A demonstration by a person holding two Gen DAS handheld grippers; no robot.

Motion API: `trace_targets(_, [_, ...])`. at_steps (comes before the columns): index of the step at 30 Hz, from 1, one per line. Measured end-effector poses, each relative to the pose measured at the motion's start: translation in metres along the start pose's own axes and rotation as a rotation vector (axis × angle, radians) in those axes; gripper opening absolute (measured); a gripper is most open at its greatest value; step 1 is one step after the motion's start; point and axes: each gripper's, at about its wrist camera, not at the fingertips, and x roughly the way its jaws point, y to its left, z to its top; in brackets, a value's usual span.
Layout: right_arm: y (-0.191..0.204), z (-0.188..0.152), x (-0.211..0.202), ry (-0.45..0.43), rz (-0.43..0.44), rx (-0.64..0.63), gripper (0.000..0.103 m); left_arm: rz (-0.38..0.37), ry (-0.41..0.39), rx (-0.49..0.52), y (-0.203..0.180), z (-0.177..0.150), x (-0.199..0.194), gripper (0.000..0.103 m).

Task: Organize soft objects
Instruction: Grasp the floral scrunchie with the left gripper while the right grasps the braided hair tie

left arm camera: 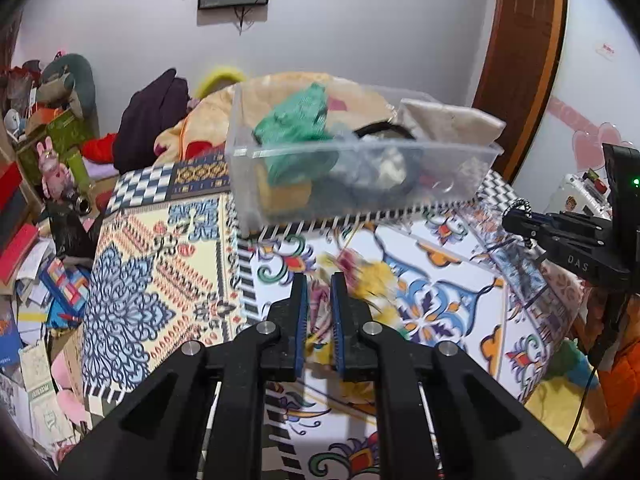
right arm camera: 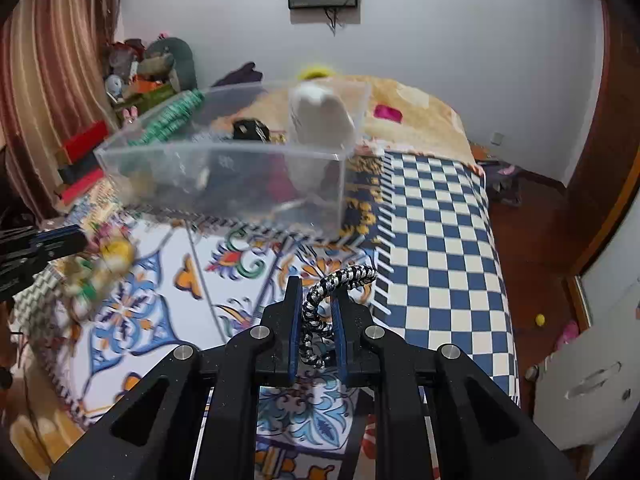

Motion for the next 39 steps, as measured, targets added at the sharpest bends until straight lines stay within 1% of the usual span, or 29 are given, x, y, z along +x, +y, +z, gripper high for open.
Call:
trace_targets(7, [0.012, 0.017, -0.023, -0.078, 0.026, -0.033, 0.013, -0.024, -0.073, 0.034, -0.01, 0.022, -0.018, 0.008])
trace_targets(8, [0.014, 0.019, -0.027, -0.091, 0.03, -0.038, 0.013, -0.031, -0.075, 0.04, -0.01, 0.023, -0.018, 0.008])
trace_targets(10, [0.017, 0.025, -0.031, -0.111, 0.04, -0.044, 0.013, -0.053, -0.058, 0.036, -0.012, 0.022, -0.018, 0.013])
trace_targets(11, [0.019, 0.027, -0.033, -0.121, 0.046, -0.047, 0.013, -0.067, -0.043, 0.034, -0.012, 0.021, -0.016, 0.022])
trace_targets(12, [0.02, 0.028, -0.034, -0.127, 0.049, -0.05, 0.013, -0.076, -0.026, 0.033, -0.013, 0.019, -0.014, 0.037])
trace_targets(13, [0.022, 0.029, -0.035, -0.133, 0.052, -0.053, 0.013, -0.067, -0.014, 0.037, -0.015, 0.016, -0.011, 0.046])
trace_targets(14, [0.023, 0.03, -0.037, -0.139, 0.057, -0.055, 0.013, -0.05, -0.007, 0.047, -0.017, 0.012, -0.008, 0.063])
trace_targets(15, [0.025, 0.029, -0.038, -0.141, 0.061, -0.057, 0.013, -0.041, -0.003, 0.053, -0.019, 0.008, -0.006, 0.074])
trace_targets(17, [0.028, 0.029, -0.039, -0.146, 0.067, -0.06, 0.013, -0.045, 0.013, 0.055, -0.02, 0.003, 0.0, 0.083])
trace_targets(18, [0.028, 0.029, -0.039, -0.146, 0.071, -0.063, 0.013, -0.054, 0.033, 0.053, -0.02, 0.0, 0.006, 0.084])
trace_targets(20, [0.03, 0.029, -0.038, -0.144, 0.072, -0.068, 0.013, -0.059, 0.074, 0.046, -0.02, -0.005, 0.017, 0.083])
trace_targets(22, [0.03, 0.028, -0.038, -0.141, 0.077, -0.069, 0.013, -0.055, 0.094, 0.043, -0.02, -0.01, 0.025, 0.083])
trace_targets(23, [0.031, 0.028, -0.038, -0.142, 0.079, -0.069, 0.013, -0.055, 0.098, 0.045, -0.021, -0.012, 0.027, 0.079])
trace_targets(24, [0.031, 0.027, -0.039, -0.142, 0.082, -0.069, 0.013, -0.056, 0.094, 0.044, -0.022, -0.015, 0.028, 0.07])
trace_targets(25, [0.031, 0.028, -0.038, -0.14, 0.089, -0.068, 0.013, -0.06, 0.093, 0.047, -0.022, -0.016, 0.029, 0.066])
trace_targets(27, [0.032, 0.029, -0.038, -0.14, 0.091, -0.07, 0.013, -0.066, 0.091, 0.053, -0.025, -0.017, 0.031, 0.05])
trace_targets(28, [0.033, 0.031, -0.037, -0.141, 0.091, -0.071, 0.013, -0.066, 0.088, 0.057, -0.025, -0.017, 0.031, 0.046])
trace_targets(29, [0.033, 0.032, -0.038, -0.144, 0.094, -0.07, 0.013, -0.071, 0.088, 0.062, -0.025, -0.016, 0.031, 0.037])
trace_targets(30, [0.034, 0.033, -0.038, -0.148, 0.098, -0.069, 0.013, -0.076, 0.09, 0.064, -0.026, -0.015, 0.032, 0.031])
trace_targets(31, [0.035, 0.035, -0.038, -0.153, 0.105, -0.069, 0.013, -0.08, 0.088, 0.062, -0.026, -0.014, 0.032, 0.03])
trace_targets(33, [0.038, 0.039, -0.038, -0.164, 0.119, -0.072, 0.013, -0.085, 0.07, 0.062, -0.024, -0.009, 0.028, 0.018])
trace_targets(35, [0.042, 0.043, -0.036, -0.171, 0.127, -0.081, 0.013, -0.086, 0.047, 0.058, -0.022, -0.004, 0.022, 0.014])
trace_targets(39, [0.049, 0.053, -0.03, -0.179, 0.149, -0.096, 0.013, -0.083, -0.012, 0.055, -0.018, 0.01, 0.007, 0.013])
